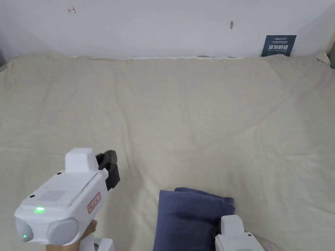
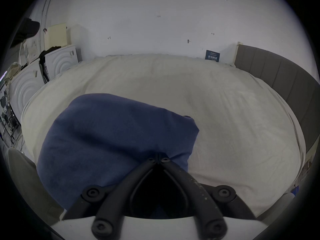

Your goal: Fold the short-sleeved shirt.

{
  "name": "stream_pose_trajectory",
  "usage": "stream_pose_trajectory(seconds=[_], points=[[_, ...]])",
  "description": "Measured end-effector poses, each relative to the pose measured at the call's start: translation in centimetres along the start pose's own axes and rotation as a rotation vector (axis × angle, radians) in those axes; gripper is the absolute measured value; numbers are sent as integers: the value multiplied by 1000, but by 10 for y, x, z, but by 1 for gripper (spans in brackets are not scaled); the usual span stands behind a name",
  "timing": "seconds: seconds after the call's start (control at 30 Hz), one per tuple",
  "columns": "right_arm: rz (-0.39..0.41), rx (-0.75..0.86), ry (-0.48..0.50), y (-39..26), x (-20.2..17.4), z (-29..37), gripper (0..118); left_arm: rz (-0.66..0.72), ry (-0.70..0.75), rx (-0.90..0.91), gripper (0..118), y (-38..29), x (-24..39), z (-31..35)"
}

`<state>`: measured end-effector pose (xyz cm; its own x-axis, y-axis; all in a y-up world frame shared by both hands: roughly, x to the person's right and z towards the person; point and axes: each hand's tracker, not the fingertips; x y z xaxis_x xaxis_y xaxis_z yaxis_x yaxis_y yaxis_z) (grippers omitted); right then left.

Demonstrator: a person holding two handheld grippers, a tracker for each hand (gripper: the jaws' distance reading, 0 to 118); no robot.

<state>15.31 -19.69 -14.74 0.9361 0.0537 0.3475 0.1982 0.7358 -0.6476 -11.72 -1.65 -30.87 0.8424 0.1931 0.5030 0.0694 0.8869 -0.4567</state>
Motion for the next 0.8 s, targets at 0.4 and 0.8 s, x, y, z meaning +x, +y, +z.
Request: stream_pose_trajectory(seconds=[0.4,0.8], points=[[8,20,39,-3,9,2,1,360,-247,-644,115,-82,-6,-110],[-35,25,78,-4,18,2,1,333,-346,-668,22,-112,9,-116]])
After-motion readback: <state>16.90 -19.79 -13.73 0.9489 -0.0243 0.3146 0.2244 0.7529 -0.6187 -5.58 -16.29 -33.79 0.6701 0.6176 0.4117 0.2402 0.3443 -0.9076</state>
